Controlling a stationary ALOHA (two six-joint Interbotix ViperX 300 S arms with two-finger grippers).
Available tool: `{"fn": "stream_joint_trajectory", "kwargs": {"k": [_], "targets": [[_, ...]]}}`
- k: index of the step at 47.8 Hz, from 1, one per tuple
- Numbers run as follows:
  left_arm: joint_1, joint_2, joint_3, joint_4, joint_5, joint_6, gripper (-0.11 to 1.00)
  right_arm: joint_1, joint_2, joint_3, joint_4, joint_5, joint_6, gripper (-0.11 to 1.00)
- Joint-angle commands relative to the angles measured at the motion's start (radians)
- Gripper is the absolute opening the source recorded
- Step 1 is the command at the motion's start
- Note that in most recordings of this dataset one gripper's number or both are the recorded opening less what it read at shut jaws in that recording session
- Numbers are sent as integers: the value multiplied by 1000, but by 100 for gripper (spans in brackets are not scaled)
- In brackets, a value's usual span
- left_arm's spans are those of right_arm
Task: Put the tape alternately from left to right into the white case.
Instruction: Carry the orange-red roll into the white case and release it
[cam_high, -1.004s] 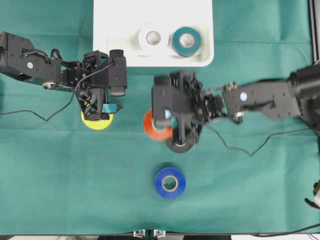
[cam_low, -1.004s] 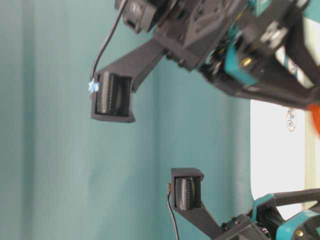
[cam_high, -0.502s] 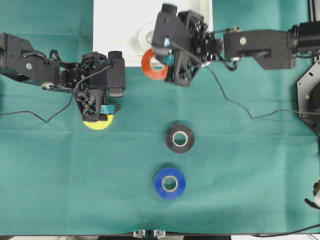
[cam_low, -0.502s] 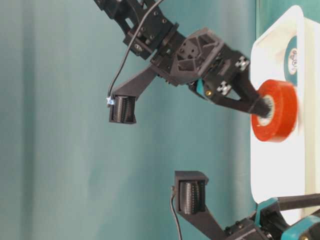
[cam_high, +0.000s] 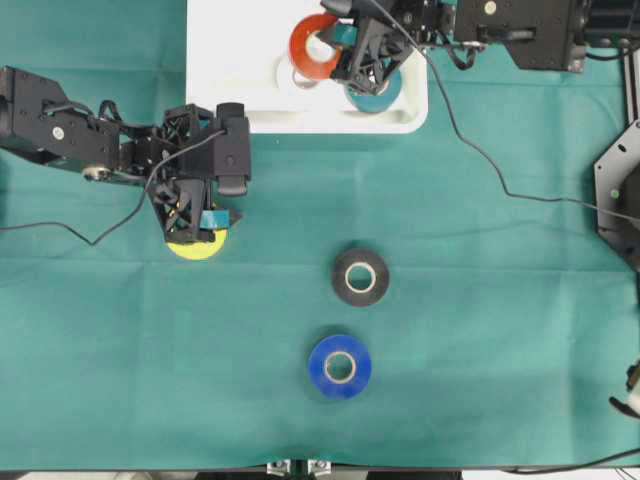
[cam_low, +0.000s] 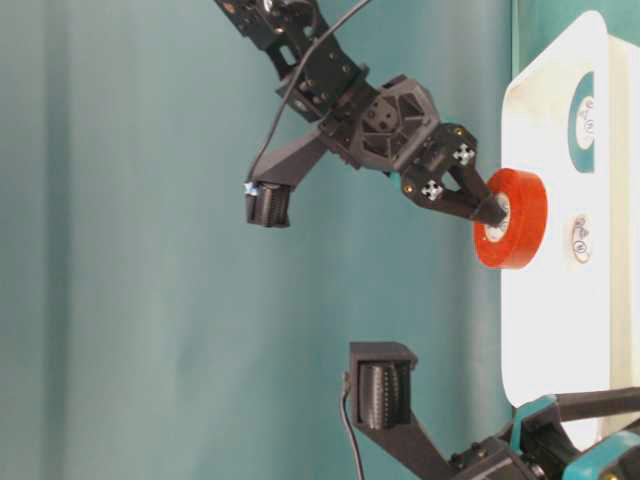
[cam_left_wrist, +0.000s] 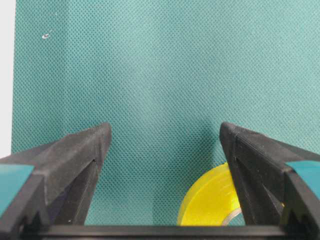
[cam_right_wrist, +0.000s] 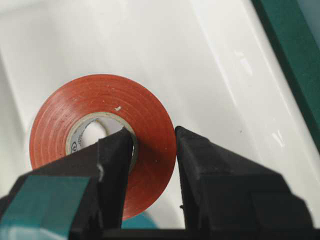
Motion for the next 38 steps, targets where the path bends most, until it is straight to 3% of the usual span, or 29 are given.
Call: {"fn": "stream_joint_trajectory", "kwargs": {"k": [1,17,38], "targets": [[-5,-29,-12,-2,-6,2,81,-28,3,-40,-3,-26,-6,28],[-9,-29,-12,-2,-8,0,81,-87,78,-107,-3,-29,-9,28],[-15,-29,-14,-2,-9,0,81,-92,103,-129,-3,-18,-12,28]]}}
